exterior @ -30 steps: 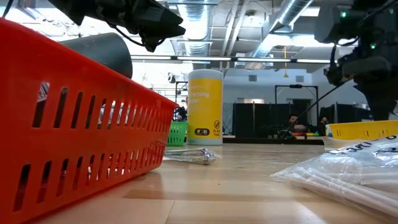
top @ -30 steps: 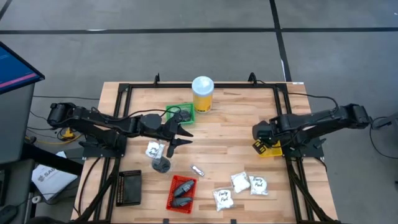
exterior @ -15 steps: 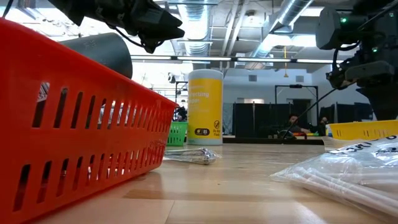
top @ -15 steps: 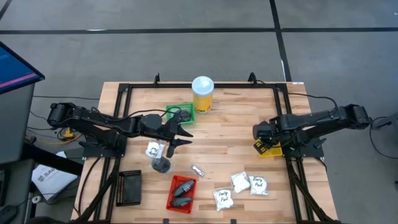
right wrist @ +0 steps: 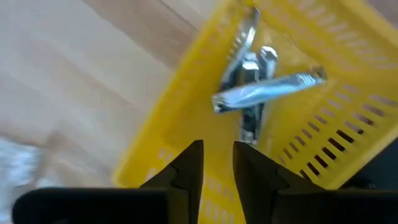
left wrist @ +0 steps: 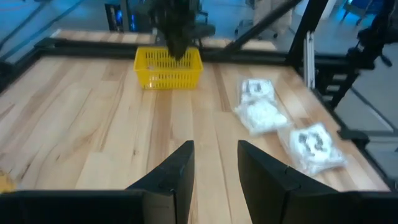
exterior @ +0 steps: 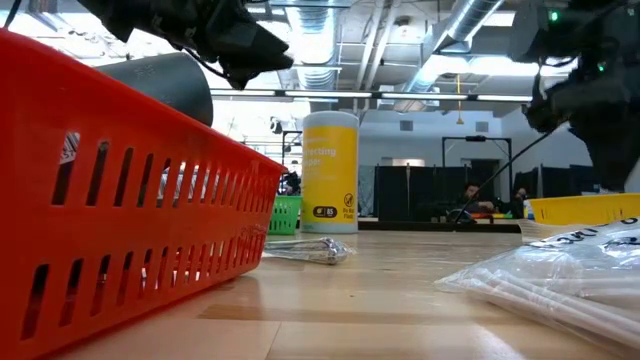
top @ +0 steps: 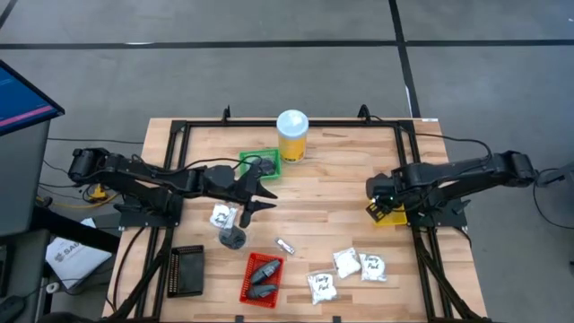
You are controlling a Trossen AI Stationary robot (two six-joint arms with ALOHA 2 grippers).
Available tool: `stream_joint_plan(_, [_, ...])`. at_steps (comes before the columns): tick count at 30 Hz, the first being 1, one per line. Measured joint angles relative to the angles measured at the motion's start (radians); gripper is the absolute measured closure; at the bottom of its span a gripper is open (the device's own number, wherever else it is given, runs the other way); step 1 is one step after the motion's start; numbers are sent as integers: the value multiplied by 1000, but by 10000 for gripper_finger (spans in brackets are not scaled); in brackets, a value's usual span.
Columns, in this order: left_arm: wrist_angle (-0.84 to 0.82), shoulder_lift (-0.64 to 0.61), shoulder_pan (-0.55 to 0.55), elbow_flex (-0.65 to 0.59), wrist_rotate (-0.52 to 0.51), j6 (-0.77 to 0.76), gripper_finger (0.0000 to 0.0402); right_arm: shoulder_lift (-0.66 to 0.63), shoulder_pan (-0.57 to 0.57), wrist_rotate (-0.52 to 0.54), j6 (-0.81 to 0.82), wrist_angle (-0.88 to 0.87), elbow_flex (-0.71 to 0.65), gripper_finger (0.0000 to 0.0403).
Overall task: Pick & Place Travel size toiletries
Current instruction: Put the white cotton pack into the black bin
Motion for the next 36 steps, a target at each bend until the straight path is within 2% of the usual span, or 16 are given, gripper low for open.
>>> stream_joint_plan(5, [-130, 0, 0, 0, 0, -35, 289, -45, 36, 8, -10, 51, 62, 326])
stream_joint_plan(9, [-285, 0, 0, 0, -4, -78, 289, -65, 70, 11, -48, 190, 73, 326])
stream_joint_plan(13, [-444, 0, 0, 0, -44, -204, 289, -65, 96, 11, -69, 286, 73, 326])
stream_joint_plan(18, [-647, 0, 0, 0, -114, -292, 289, -34, 109, 11, -107, 352, 73, 326])
stream_joint_plan(26, [-757, 0, 0, 0, -117, -325, 286, 23, 108, 11, -156, 374, 73, 326])
stream_joint_plan(30, [-843, 0, 0, 0, -117, -325, 273, 42, 108, 11, -171, 407, 73, 326])
stream_joint_plan(36, [-983, 0, 0, 0, -120, -452, 227, 46, 108, 11, -172, 406, 73, 326])
